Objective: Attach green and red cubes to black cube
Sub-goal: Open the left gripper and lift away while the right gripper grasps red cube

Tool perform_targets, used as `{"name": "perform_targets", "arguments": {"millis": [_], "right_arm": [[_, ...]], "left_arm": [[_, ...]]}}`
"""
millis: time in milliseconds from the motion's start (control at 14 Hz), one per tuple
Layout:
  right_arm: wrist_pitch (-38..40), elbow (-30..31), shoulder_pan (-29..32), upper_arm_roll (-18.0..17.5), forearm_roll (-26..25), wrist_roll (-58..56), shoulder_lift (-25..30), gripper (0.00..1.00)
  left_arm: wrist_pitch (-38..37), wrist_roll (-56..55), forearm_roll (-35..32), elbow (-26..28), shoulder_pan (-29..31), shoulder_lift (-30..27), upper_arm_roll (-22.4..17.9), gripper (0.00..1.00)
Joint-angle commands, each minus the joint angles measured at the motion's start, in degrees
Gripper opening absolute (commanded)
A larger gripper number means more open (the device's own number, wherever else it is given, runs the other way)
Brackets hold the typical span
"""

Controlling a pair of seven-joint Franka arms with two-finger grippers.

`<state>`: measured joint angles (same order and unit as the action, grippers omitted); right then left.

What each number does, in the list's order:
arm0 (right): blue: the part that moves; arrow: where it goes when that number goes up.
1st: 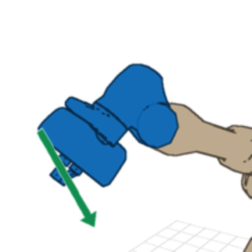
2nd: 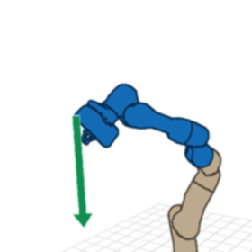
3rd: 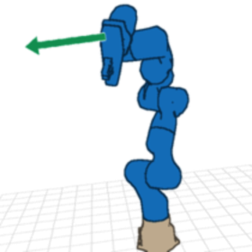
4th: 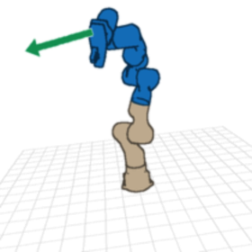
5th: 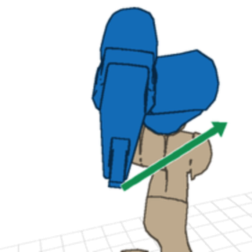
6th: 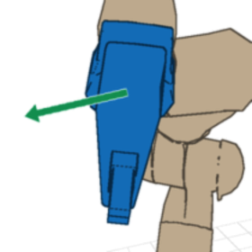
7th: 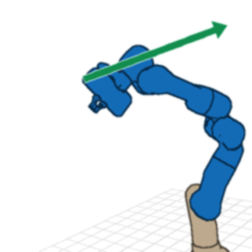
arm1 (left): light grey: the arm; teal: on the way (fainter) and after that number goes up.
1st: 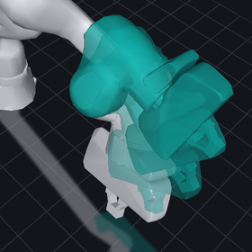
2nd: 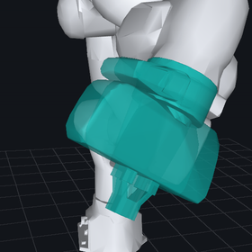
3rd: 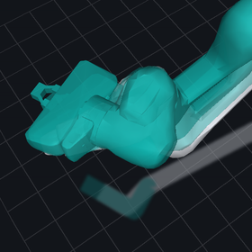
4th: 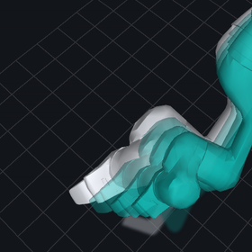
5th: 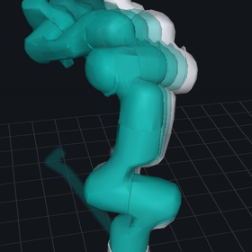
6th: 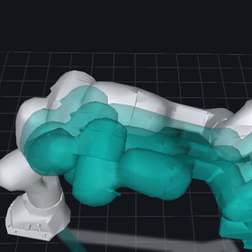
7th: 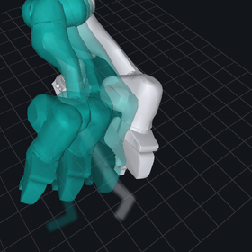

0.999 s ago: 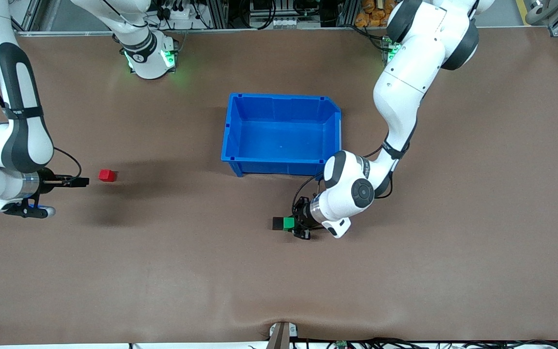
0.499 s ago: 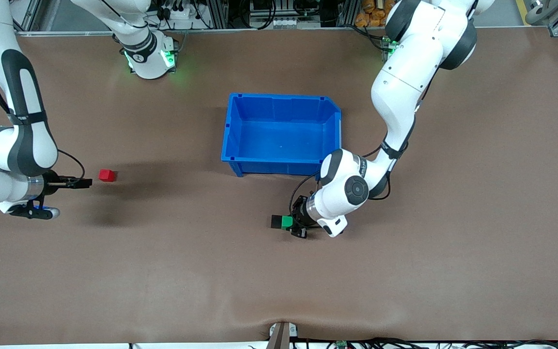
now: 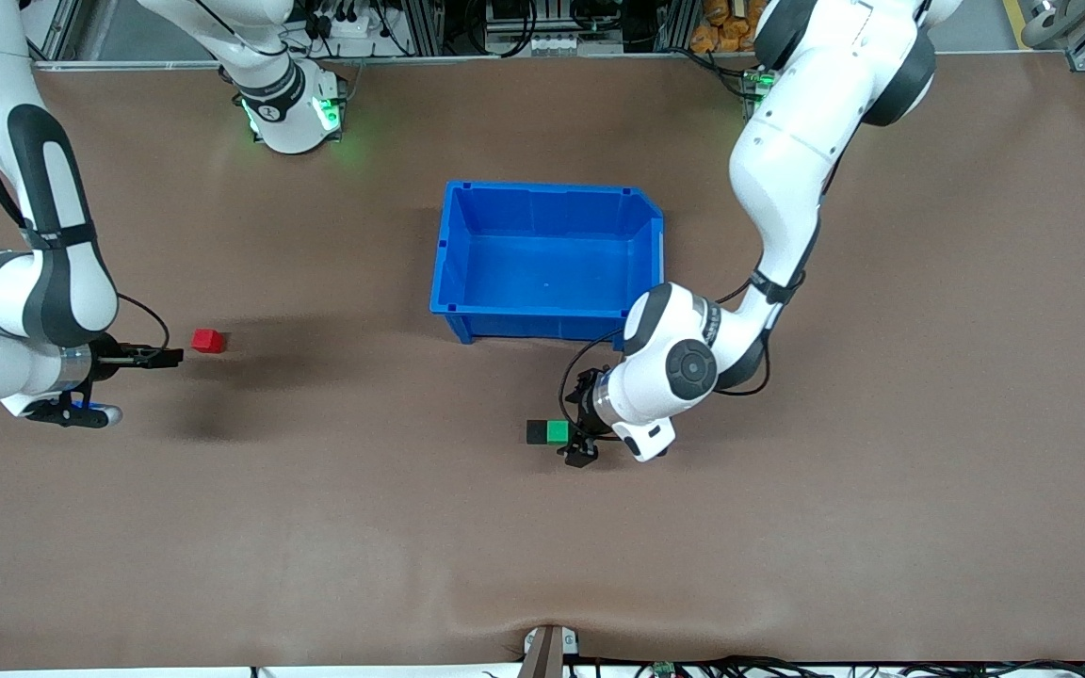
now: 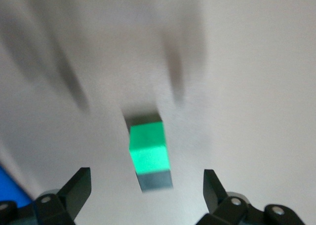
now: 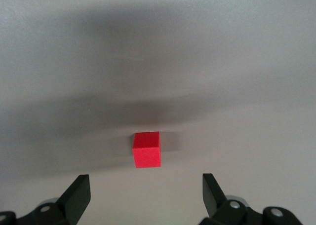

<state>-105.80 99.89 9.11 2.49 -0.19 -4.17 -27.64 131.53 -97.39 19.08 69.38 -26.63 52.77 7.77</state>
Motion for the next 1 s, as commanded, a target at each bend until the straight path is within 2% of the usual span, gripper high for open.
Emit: {"name": "perform_targets", "arguments": {"millis": [0,143,285,713,927], "right_arm": [[-0.28,0.04,0.91,-1.00,0.01,0.04,-0.48,1.00],[-0.02,0.04,0.73,-1.00,0.01,0.13,-1.18,1.00],[0.07,0.04,0.82,-1.00,0.01,0.13,-1.71,1.00],[-0.54,1.45,0.64,-1.09,0.01,-0.14,-2.59,1.00],[-2.03,2.24,0.38,-1.09,0.01,-0.14,-2.68,1.00]], "left_arm": [[-6.80,5.78,-0.89,1.46,3.49,-6.44,-0.91,1.00],[-9.71,13.41,-1.59,1.63,4.83,-11.18,-1.26,1.00],[-10.76,18.18,-7.53,1.72,5.88,-13.21,-1.35,1.00],[-15.33,18.81,-19.85,1.90,6.67,-15.59,-1.44,1.00],[-21.03,21.86,-26.10,2.25,6.94,-18.13,-1.44,1.00]]}}
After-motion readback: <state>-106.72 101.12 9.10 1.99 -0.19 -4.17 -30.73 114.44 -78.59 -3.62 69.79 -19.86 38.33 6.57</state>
